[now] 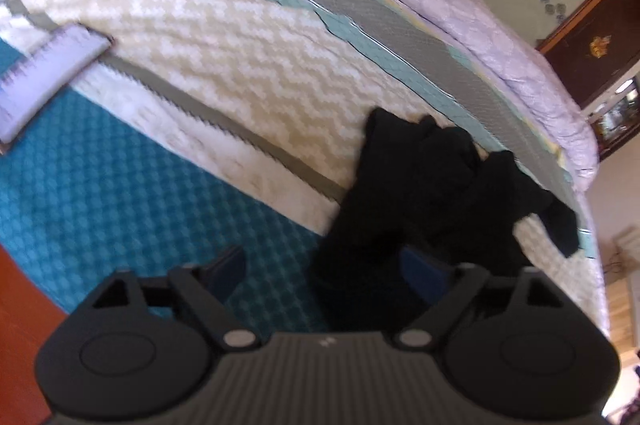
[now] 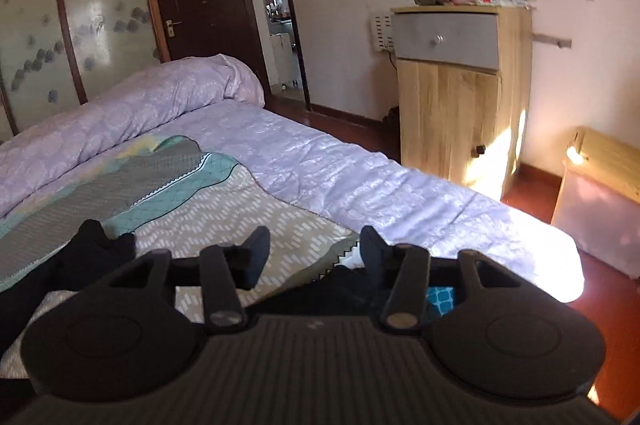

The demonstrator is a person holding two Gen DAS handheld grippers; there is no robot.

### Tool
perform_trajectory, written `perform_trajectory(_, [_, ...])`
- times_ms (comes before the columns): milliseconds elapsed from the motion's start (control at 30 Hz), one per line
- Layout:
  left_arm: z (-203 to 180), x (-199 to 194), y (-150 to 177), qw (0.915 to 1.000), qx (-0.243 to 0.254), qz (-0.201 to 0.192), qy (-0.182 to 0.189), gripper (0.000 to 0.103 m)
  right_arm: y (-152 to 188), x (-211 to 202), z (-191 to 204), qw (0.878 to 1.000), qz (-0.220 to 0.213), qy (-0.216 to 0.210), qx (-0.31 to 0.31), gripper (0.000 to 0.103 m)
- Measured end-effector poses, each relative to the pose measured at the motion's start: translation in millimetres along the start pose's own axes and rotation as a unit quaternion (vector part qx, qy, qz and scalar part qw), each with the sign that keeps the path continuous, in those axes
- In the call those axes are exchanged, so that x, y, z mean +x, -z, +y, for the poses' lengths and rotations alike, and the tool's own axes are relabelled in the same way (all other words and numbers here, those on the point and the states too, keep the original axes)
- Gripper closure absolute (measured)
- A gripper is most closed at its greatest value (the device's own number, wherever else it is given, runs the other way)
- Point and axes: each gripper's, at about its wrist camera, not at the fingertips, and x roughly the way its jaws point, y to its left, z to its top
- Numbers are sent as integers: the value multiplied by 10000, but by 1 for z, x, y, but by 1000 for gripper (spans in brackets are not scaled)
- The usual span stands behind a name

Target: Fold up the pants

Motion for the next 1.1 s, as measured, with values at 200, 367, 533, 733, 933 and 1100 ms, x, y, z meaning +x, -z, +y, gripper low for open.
perform_trajectory(200, [-27,32,27,9950,765,641,80,89,11,10,31,9922,664,-1030,245,52])
perform_trajectory(367, [-21,-12,9,9914,1004,703,460,70,-13,27,91,9830,554,-1749,-57,52])
perform_trajectory(533, [-37,-22,-33,9916,1196,-476,101,31,-23,90,142,9724,848,-2174,-80,52])
perform_trajectory(733, [-62,95,-84,9950,981,-147,-63,27,10,195,179,9590,1835,-2090,544,45])
perform_trajectory(933, [-79,169,-96,9940,957,493,184,92,18,241,203,9536,2130,-1990,759,92])
perform_trajectory(1100, [-77,120,-110,9967,683,-227,373,93,-39,181,152,9747,963,-1886,711,94])
